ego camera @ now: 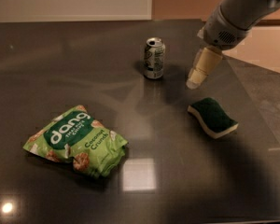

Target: Pick 7up can

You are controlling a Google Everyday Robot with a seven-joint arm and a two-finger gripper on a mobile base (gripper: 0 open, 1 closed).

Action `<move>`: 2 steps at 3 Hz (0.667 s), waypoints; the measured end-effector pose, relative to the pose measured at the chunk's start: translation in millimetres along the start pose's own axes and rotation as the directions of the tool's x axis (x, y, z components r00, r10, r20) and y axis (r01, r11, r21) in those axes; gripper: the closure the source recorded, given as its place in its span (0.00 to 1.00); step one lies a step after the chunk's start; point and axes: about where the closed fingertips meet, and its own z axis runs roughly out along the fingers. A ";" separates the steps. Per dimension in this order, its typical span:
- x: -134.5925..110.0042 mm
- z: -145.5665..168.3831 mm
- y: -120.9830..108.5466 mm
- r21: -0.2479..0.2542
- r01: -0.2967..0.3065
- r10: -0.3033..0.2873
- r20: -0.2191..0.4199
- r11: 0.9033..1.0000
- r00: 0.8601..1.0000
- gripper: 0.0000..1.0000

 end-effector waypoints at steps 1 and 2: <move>-15.0 23.8 -21.8 -0.020 -0.029 0.029 0.028 0.999 0.999 0.00; -30.7 45.2 -39.6 -0.049 -0.055 0.058 0.062 0.997 0.996 0.00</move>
Offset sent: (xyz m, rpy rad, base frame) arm 0.0900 0.0454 -0.0265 0.1476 0.0635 -0.0318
